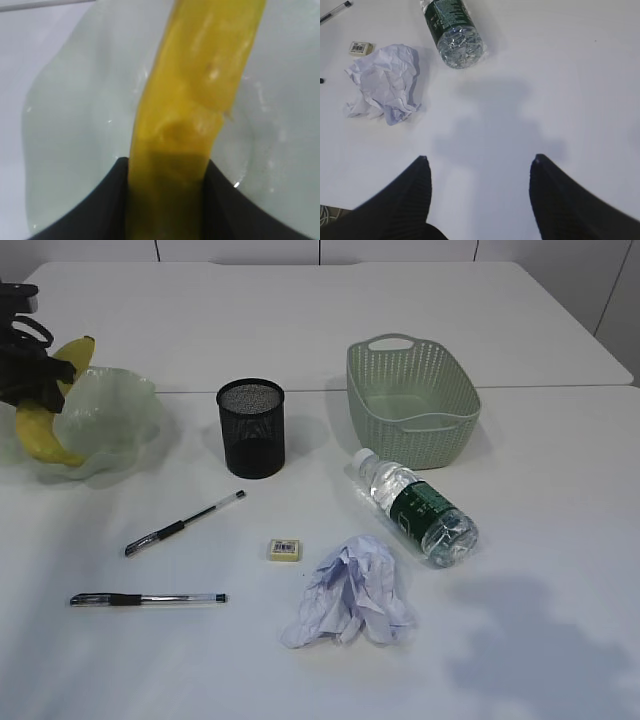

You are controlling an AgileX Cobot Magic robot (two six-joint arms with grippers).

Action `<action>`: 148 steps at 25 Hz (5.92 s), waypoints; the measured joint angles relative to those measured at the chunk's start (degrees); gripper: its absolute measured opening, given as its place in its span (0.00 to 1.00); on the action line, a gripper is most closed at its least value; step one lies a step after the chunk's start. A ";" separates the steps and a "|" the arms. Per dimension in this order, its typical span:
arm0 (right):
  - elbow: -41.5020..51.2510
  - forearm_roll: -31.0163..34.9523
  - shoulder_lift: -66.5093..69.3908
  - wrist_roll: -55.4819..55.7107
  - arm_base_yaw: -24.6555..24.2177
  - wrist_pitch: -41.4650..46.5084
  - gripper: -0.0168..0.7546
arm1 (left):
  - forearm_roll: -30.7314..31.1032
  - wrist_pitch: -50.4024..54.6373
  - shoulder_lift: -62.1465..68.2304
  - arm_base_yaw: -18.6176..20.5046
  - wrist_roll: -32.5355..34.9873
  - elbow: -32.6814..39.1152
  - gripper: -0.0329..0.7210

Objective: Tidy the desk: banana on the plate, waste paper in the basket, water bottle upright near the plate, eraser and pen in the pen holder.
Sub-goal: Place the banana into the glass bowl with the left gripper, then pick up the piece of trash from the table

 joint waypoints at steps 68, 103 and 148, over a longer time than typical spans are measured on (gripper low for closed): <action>-6.53 5.51 -2.74 -0.34 5.01 5.61 0.58 | -10.31 11.04 -73.10 0.00 -2.30 60.39 0.53; -46.71 -11.97 60.75 4.95 31.92 14.25 0.58 | -15.97 12.58 -77.33 0.00 -2.42 61.16 0.53; -49.00 -10.17 76.87 2.73 32.01 9.29 0.54 | -16.07 10.64 -77.33 0.00 -2.42 61.16 0.53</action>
